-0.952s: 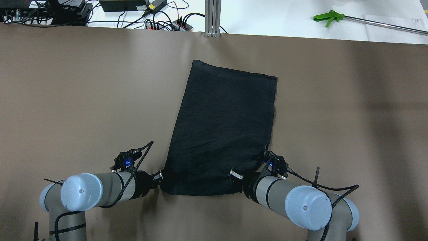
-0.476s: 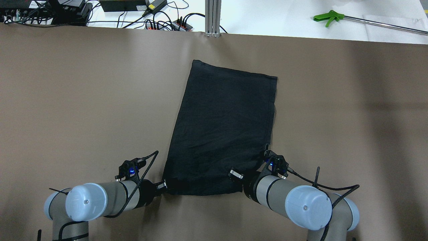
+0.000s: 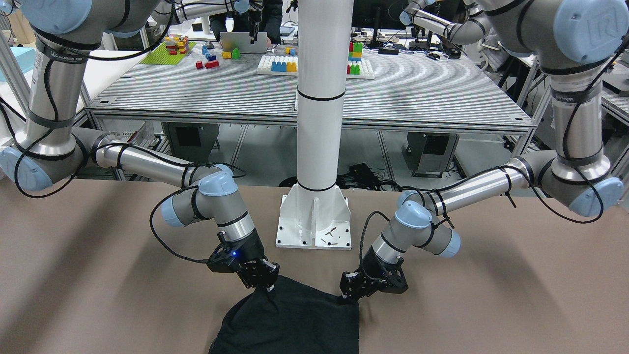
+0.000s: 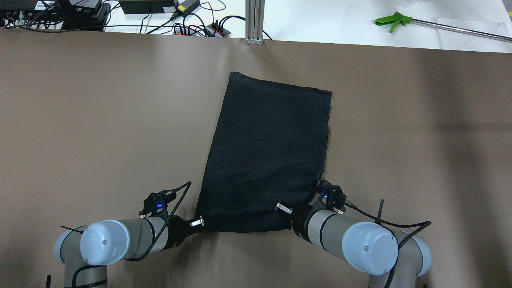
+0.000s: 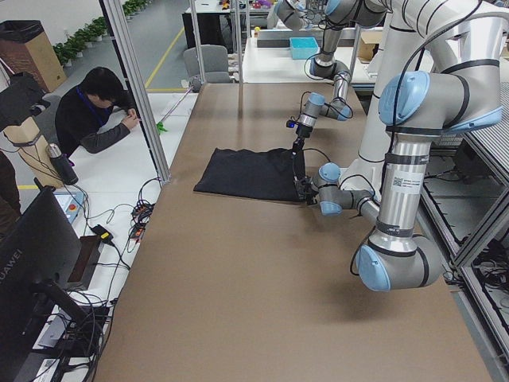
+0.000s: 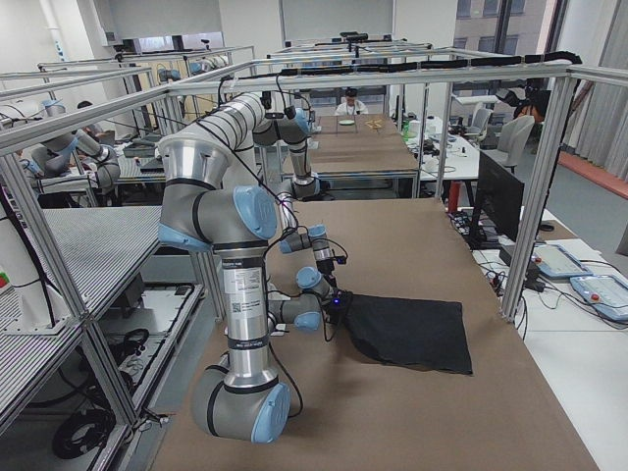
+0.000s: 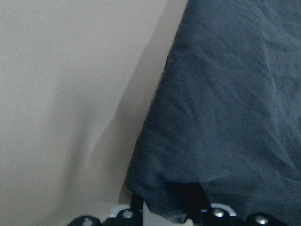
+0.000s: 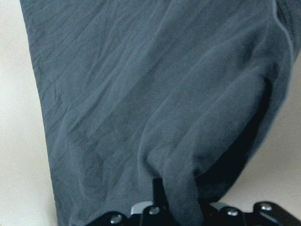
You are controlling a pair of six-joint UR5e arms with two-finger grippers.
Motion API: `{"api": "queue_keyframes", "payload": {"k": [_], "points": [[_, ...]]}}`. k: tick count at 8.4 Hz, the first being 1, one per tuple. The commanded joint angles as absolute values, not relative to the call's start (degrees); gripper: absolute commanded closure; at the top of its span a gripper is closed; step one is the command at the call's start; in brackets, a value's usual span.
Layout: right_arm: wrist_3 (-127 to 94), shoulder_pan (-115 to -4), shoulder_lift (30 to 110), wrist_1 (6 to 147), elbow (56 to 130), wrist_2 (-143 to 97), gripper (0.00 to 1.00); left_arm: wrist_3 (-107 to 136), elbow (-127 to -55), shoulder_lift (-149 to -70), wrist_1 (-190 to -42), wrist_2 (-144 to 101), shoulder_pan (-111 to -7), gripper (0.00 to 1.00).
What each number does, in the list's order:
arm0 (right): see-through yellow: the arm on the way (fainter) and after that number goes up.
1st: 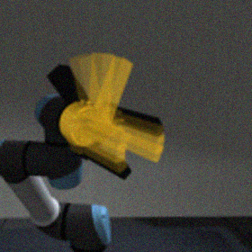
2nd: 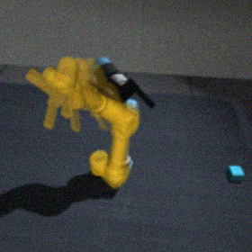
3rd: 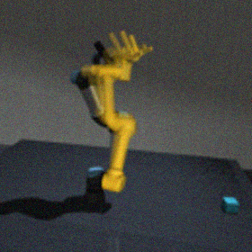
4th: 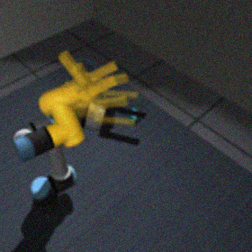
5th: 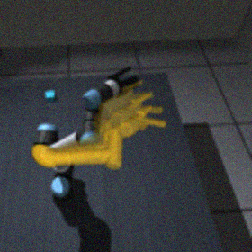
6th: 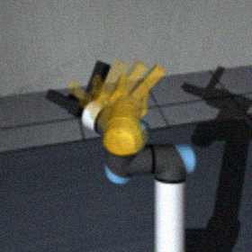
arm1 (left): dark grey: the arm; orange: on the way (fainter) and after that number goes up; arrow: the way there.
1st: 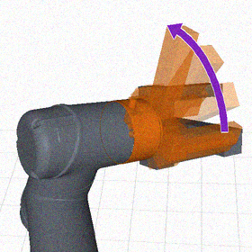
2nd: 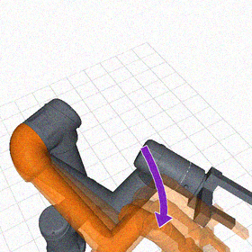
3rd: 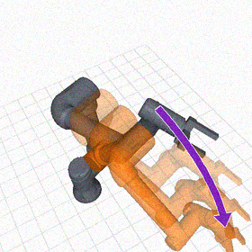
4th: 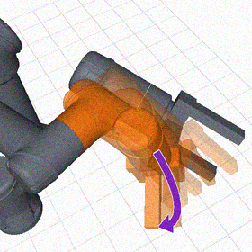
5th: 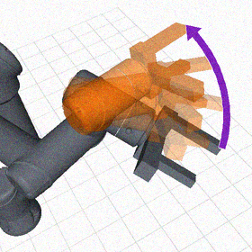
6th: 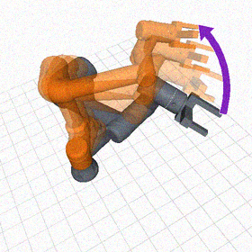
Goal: Fold clothes
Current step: 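Lift both near corners and pull them toward the robot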
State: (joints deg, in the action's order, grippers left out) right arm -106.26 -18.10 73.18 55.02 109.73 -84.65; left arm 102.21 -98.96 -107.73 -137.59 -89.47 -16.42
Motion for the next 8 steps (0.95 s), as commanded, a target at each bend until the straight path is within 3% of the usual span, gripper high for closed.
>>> {"api": "queue_keyframes", "payload": {"k": [1,6,8], "points": [[-106.26,-18.11,73.39,55.02,109.78,-84.64,1.00,101.17,-99.40,-107.49,-137.81,-90.00,-18.89,1.00],[-106.26,-17.49,74.87,54.41,111.26,-85.16,1.00,100.02,-103.35,-109.07,-137.64,-90.00,-18.90,1.00],[-106.26,-14.18,79.51,54.32,116.68,-85.34,1.00,99.76,-110.26,-106.63,-137.55,-90.26,-18.37,1.00]]}}
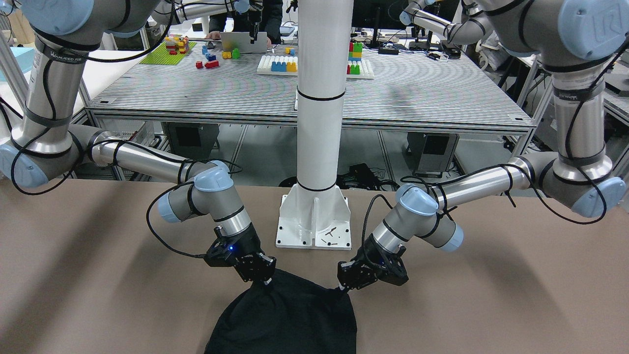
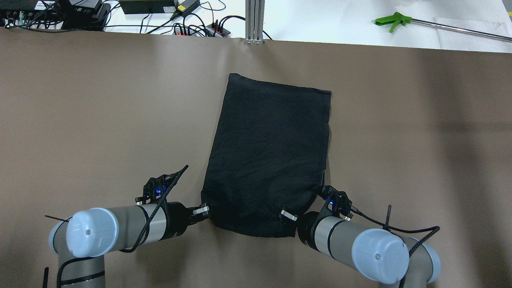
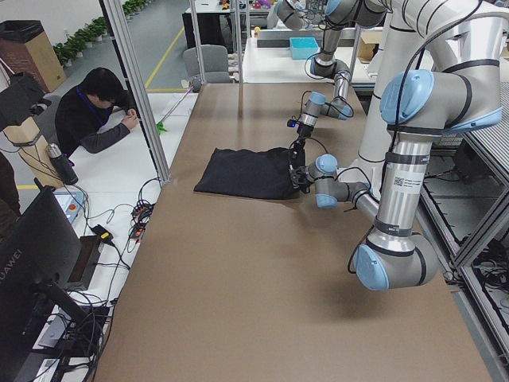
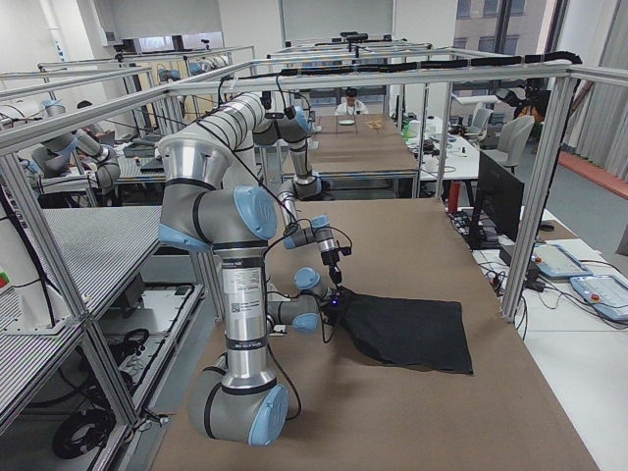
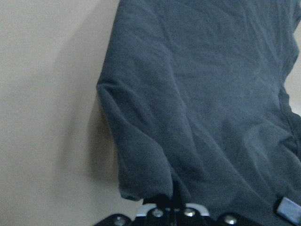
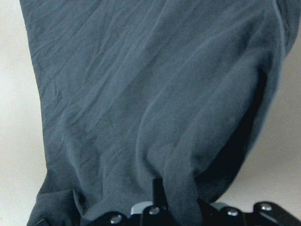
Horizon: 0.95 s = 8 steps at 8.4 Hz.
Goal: Fold clothes
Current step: 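Lift both near corners and pull them toward the robot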
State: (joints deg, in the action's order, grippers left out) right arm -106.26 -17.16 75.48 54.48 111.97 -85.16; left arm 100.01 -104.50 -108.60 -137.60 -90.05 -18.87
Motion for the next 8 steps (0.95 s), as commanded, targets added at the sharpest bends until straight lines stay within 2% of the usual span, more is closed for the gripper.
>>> {"api": "queue_keyframes", "payload": {"k": [1,3,5,8], "points": [[-106.26,-12.15,81.28,54.32,119.76,-85.25,1.00,97.41,-114.13,-104.00,-137.55,-90.00,-16.28,1.00],[-106.26,-8.37,83.93,54.23,122.86,-85.17,1.00,96.59,-119.77,-101.52,-137.55,-88.17,-11.19,1.00],[-106.26,-6.86,84.20,54.32,123.93,-84.82,1.00,96.68,-119.97,-102.21,-137.37,-83.15,-6.95,1.00],[-106.00,-13.42,80.53,54.84,120.51,-85.43,1.00,96.15,-118.40,-104.31,-136.85,-85.41,-15.34,1.00]]}}
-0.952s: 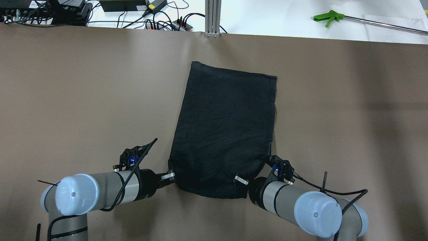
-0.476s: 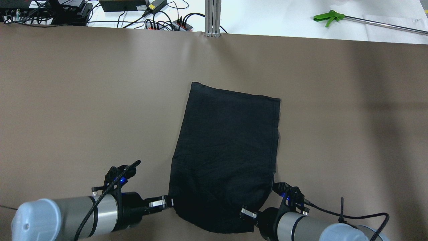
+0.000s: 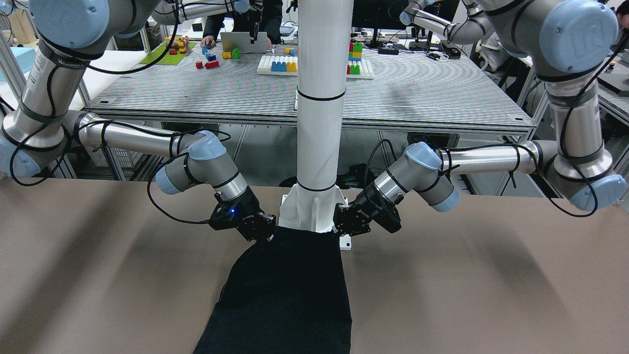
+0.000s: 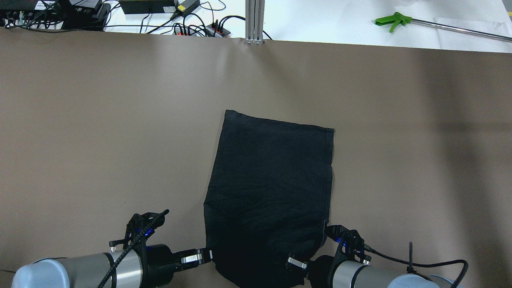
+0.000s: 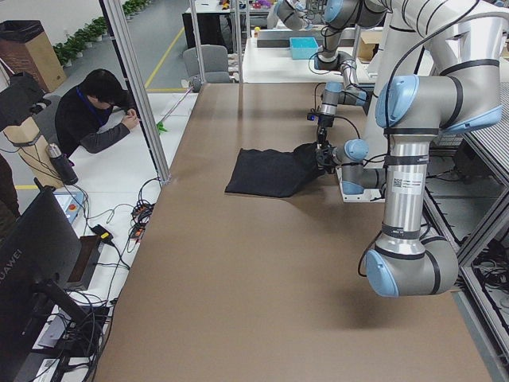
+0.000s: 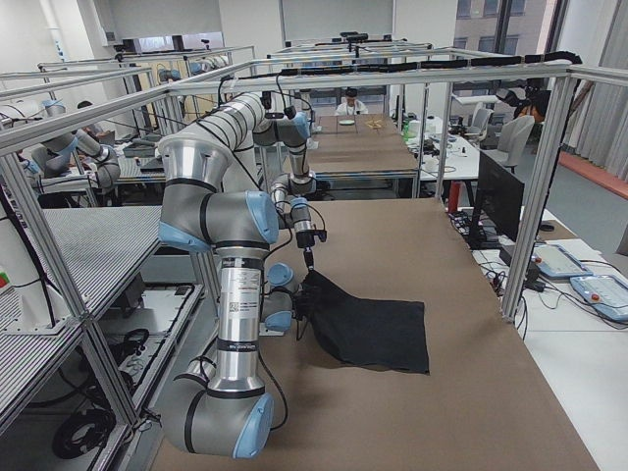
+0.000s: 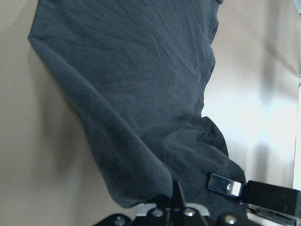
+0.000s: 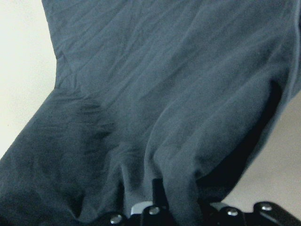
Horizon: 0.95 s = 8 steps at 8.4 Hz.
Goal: Fold clothes
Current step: 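Lift both near corners and pull them toward the robot, then fold the held end over toward the far end with both grippers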
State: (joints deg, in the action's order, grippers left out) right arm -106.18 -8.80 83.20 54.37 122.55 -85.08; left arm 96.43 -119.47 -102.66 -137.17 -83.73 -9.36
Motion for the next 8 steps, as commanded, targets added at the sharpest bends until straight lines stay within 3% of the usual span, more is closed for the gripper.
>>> {"api": "queue_keyframes", "payload": {"k": [1,4,6,8], "points": [[-105.21,-15.62,79.64,55.02,119.89,-85.34,1.00,96.41,-116.30,-106.59,-136.85,-88.74,-20.69,1.00],[-101.97,-25.37,77.70,54.93,117.00,-85.34,1.00,97.12,-101.83,-118.61,-136.93,-95.26,-33.28,1.00],[-98.28,-29.25,72.62,54.93,109.73,-85.34,1.00,97.03,-93.81,-123.38,-137.11,-97.38,-37.78,1.00],[-96.60,-31.01,67.35,54.49,101.64,-85.25,1.00,96.51,-90.54,-124.10,-137.55,-97.73,-38.50,1.00]]}}
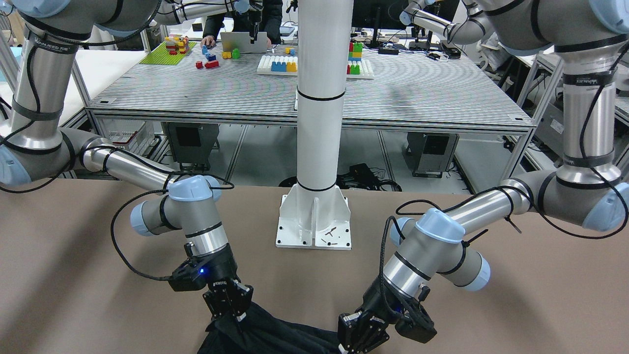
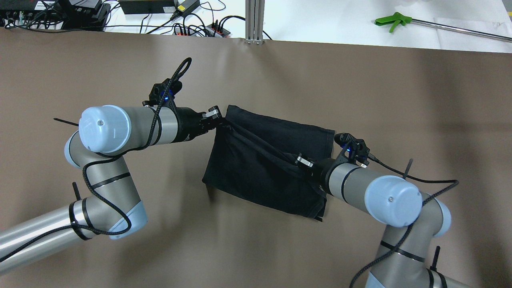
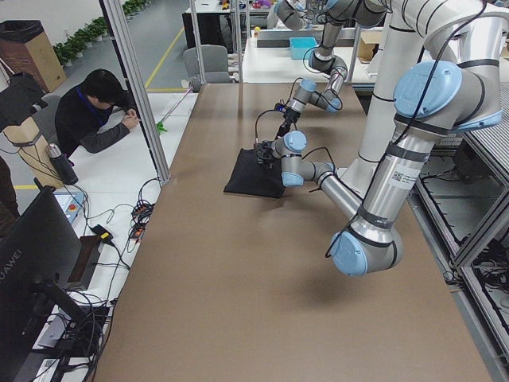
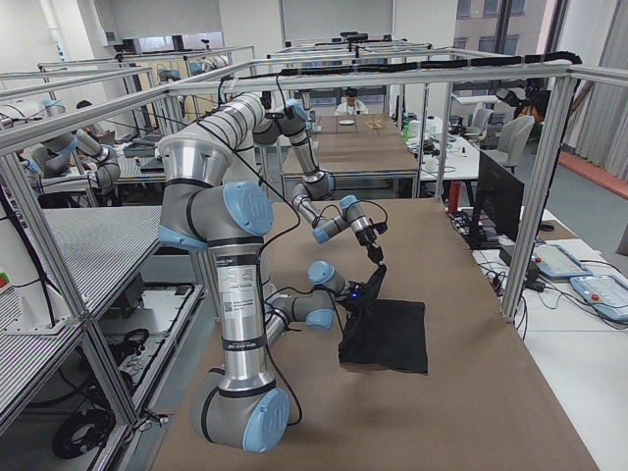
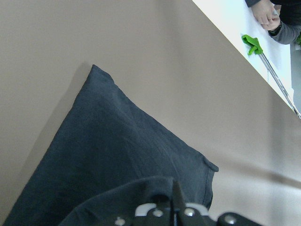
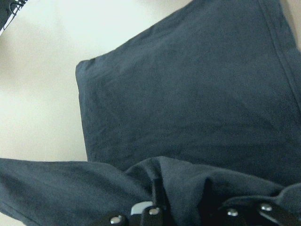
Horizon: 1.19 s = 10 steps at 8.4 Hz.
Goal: Fold clothes
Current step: 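Fold the held end over toward the far end with both grippers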
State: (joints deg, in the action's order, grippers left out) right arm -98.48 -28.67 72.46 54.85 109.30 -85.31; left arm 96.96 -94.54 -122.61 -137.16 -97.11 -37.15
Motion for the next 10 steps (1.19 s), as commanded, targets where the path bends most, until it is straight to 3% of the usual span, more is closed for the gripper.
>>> {"api": "queue_keyframes", "payload": {"k": [1,4,5,6,10], "points": [[-96.42,-31.72,66.02,54.49,99.51,-85.25,1.00,96.50,-89.74,-124.88,-137.55,-97.65,-38.50,1.00],[-96.59,-32.43,65.92,54.49,99.23,-85.34,0.97,96.86,-85.44,-128.66,-137.64,-97.21,-38.41,0.99],[-96.50,-32.52,65.92,54.67,99.23,-85.34,0.01,96.59,-85.08,-128.76,-137.64,-96.95,-38.41,0.28],[-96.07,-32.61,66.00,54.67,99.14,-85.43,0.05,96.42,-84.99,-128.93,-137.72,-96.86,-38.41,0.06],[-91.32,-38.05,66.01,54.67,99.40,-97.54,0.05,95.89,-84.82,-128.94,-137.29,-100.35,-43.92,0.06]]}}
